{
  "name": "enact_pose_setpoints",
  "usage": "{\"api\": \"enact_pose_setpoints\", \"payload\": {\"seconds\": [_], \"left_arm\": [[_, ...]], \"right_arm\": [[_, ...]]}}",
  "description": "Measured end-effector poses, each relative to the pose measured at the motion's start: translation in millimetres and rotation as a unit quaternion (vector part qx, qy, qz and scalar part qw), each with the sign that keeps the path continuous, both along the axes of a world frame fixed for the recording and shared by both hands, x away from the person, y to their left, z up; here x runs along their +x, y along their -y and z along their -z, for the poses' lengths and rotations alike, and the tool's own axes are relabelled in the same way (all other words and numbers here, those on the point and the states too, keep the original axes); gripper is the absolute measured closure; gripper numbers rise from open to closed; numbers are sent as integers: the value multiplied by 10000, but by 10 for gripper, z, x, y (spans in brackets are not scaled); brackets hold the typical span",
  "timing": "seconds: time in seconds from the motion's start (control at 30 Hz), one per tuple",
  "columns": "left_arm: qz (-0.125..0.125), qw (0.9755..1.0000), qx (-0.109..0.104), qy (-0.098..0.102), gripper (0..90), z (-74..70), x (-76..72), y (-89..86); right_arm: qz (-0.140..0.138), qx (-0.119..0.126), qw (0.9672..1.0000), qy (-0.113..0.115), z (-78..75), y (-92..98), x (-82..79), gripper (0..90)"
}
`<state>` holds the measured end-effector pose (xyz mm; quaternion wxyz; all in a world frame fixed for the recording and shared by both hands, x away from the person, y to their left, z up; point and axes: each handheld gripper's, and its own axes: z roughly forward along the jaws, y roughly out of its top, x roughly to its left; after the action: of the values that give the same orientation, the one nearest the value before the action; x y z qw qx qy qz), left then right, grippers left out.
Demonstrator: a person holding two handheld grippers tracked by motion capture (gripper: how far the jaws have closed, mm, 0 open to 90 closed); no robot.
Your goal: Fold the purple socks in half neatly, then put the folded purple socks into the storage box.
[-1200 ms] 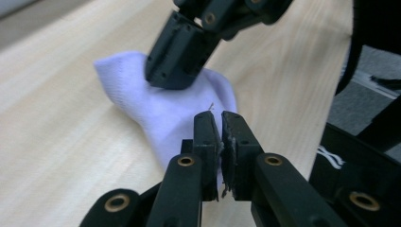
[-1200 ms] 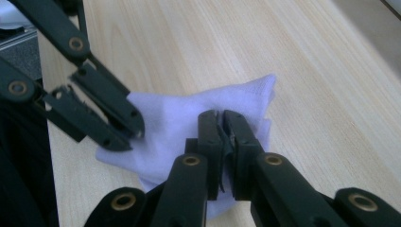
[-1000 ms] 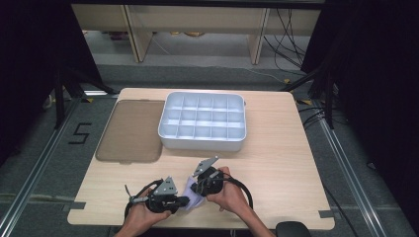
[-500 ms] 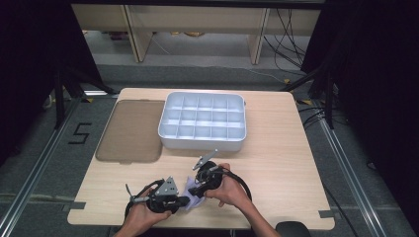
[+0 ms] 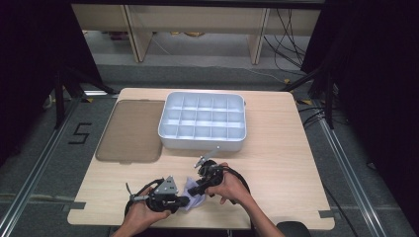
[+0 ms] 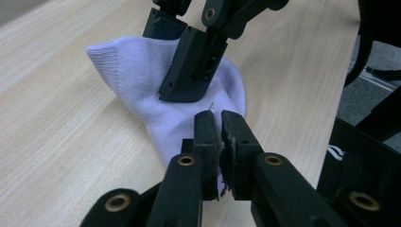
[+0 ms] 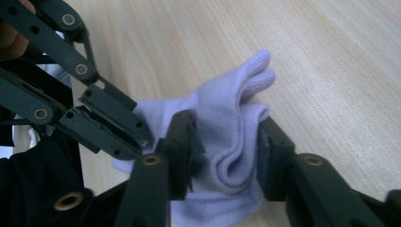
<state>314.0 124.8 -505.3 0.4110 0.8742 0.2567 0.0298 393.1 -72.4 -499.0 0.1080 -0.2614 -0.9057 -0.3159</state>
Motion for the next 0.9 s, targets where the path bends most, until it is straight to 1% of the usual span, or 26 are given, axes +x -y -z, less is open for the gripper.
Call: {"api": "enact_pose_setpoints", "payload": {"seconds": [0.03,0.07,0.1,0.13,0.2,0.23,0.3,0.33,0.37,0.4,0.43,0.47,0.5,0.53,0.57,0.6,0.63,0.67,0.7,0.73,0.77,0.8,0.83,0.87,0.9], "left_arm": [[-27,10000,16,-26,813,-2,-2,-7],[-61,9999,-37,-93,794,-10,-9,-10],[13,9999,-92,-67,744,-21,-5,-19],[25,9999,-129,-76,702,-30,-13,-27],[2,9999,-156,-47,595,-42,-28,-36],[-145,9997,-188,-84,546,-72,-58,-69],[-252,9995,-199,-19,469,-99,-53,-128],[-375,9989,-269,-84,446,-106,-60,-152],[-432,9987,-241,-82,427,-115,-56,-185],[-486,9984,-274,-98,406,-120,-64,-211],[-486,9984,-274,-98,387,-120,-64,-211],[-536,9982,-244,-131,369,-124,-70,-250],[-594,9978,-271,-138,355,-122,-78,-268],[-667,9974,-199,-162,344,-123,-80,-333],[-695,9972,-214,-198,340,-117,-84,-357],[-681,9974,-167,-164,338,-110,-79,-385],[-748,9969,-137,-197,331,-100,-83,-403],[-766,9969,-80,-189,322,-89,-79,-423],[-814,9965,-10,-199,309,-74,-77,-438],[-854,9961,37,-201,295,-59,-75,-450],[-854,9961,37,-201,293,-59,-75,-450],[-871,9959,161,-181,292,-47,-72,-473],[-801,9964,199,-167,291,-38,-69,-490],[-846,9959,229,-218,289,-32,-71,-502],[-833,9959,295,-176,283,-34,-72,-519]], "right_arm": [[-12,5,10000,11,-7,-1,-7,670],[-55,23,9999,91,-8,-3,-7,683],[-38,24,9999,98,-12,-4,-14,697],[-27,53,9999,85,-14,-6,-22,708],[-27,58,9999,160,-19,-1,-24,721],[20,10,9999,161,-27,-3,-37,725],[54,11,9998,190,-36,-11,-58,730],[-1,7,9996,277,-38,-8,-56,733],[25,14,9996,271,-38,-14,-71,735],[55,3,9996,274,-47,-12,-78,737],[55,3,9996,274,-47,-12,-78,737],[66,-48,9994,337,-60,-12,-94,743],[71,-51,9994,341,-65,-12,-101,747],[73,-40,9991,416,-65,-13,-105,751],[60,-21,9991,408,-71,-15,-114,753],[15,-51,9988,496,-76,-7,-110,756],[-14,-81,9984,568,-78,-1,-111,757],[30,-125,9984,550,-88,2,-122,759],[64,-51,9987,511,-109,-2,-140,759],[44,-48,9985,536,-122,-3,-149,760],[-15,-53,9975,702,-143,11,-141,761],[-15,-9,9975,713,-183,16,-159,762],[-1,2,9976,688,-203,18,-173,763],[-36,-13,9966,820,-231,34,-170,763],[-37,15,9965,832,-263,43,-183,763]]}}
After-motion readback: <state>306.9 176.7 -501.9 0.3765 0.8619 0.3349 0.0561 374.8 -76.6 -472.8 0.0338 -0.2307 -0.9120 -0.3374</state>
